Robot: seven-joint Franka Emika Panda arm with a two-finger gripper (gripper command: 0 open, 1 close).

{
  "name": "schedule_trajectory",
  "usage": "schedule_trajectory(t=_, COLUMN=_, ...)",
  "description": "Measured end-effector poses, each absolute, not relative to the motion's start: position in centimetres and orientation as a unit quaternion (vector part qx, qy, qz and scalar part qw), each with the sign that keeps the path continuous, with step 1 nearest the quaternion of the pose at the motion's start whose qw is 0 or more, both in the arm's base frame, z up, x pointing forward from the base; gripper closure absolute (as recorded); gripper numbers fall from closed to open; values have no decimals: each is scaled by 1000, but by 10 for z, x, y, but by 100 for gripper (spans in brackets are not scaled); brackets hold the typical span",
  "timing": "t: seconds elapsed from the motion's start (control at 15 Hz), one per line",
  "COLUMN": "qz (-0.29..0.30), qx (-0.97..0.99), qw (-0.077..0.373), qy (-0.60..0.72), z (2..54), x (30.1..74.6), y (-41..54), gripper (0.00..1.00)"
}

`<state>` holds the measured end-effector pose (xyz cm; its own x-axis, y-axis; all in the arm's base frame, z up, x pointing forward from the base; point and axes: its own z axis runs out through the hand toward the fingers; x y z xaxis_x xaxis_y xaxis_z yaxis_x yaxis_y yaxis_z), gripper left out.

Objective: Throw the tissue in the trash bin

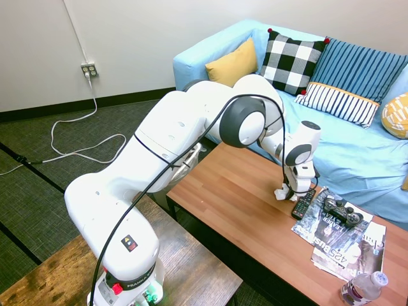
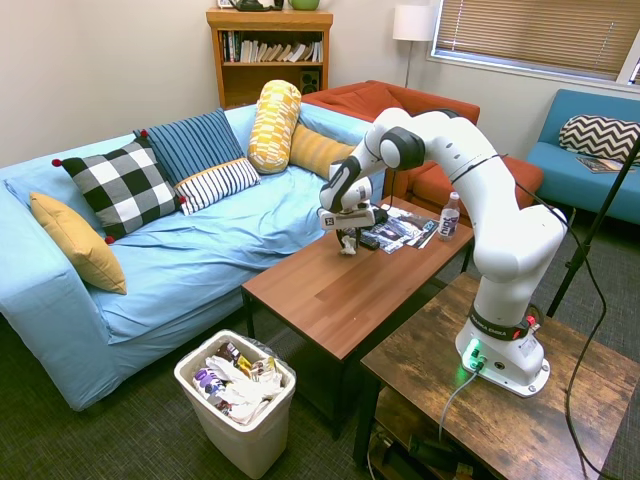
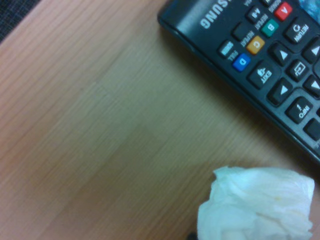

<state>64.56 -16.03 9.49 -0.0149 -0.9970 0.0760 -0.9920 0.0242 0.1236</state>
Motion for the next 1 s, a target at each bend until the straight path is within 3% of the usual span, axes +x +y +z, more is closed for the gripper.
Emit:
schedule_trajectory(t=0.27, qz=-19, qx=709, qw=56, qy=-703, z=103, x=650, y=-155, gripper=100)
schedule_trajectory(t=0.53, qz=-2, qx=759, qw=-7, qy=-651, z=165, x=662, y=-112, gripper=100)
schedule_trajectory(t=0.8, qz=18, qx=823, qw=-49, qy=-565, z=256, x=645, y=5, gripper=100)
schedule_trajectory(t=1.0, qz=40, qx=869, qw=-52, qy=-490, z=306, x=610, y=125, gripper=100)
